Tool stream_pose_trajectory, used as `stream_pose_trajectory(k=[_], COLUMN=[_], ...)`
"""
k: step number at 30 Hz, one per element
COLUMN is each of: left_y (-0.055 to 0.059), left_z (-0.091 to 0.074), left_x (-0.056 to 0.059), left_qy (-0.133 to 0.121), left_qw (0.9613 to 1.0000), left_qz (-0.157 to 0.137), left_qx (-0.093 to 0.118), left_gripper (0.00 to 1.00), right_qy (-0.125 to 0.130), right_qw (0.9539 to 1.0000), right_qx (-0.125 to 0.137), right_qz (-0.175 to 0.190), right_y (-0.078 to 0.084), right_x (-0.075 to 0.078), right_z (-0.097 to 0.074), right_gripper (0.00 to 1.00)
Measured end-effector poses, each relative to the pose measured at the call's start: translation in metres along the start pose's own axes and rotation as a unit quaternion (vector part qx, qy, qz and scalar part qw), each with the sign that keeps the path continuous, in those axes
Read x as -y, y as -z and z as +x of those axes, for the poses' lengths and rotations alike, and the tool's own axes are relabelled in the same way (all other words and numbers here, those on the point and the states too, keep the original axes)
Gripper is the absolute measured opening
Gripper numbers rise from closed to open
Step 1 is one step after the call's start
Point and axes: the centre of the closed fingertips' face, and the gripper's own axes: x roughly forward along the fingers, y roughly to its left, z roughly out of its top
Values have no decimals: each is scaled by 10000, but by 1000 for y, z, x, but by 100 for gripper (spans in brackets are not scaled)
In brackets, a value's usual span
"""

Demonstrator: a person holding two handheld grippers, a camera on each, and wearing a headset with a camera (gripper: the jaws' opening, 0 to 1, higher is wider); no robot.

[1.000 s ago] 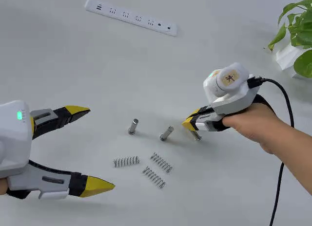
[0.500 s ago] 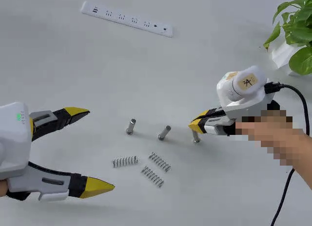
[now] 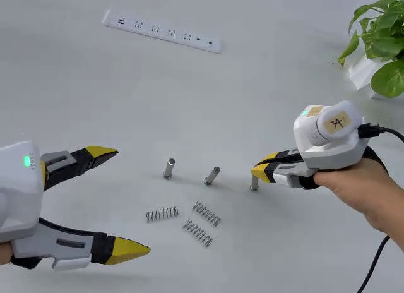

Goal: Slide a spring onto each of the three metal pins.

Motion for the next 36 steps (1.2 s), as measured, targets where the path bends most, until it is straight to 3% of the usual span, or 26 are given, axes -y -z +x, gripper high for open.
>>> stream_pose_trajectory(k=[36], left_y=[-4], left_z=[1], left_x=[2], left_qy=[39], left_qw=[10000], left_qz=[46], left_qx=[-31], left_gripper=[93], right_qy=[11], right_qw=[9997], right_qx=[127], right_qz=[189], right_y=[13], right_x=[-3], right_z=[-9], right_gripper=[5])
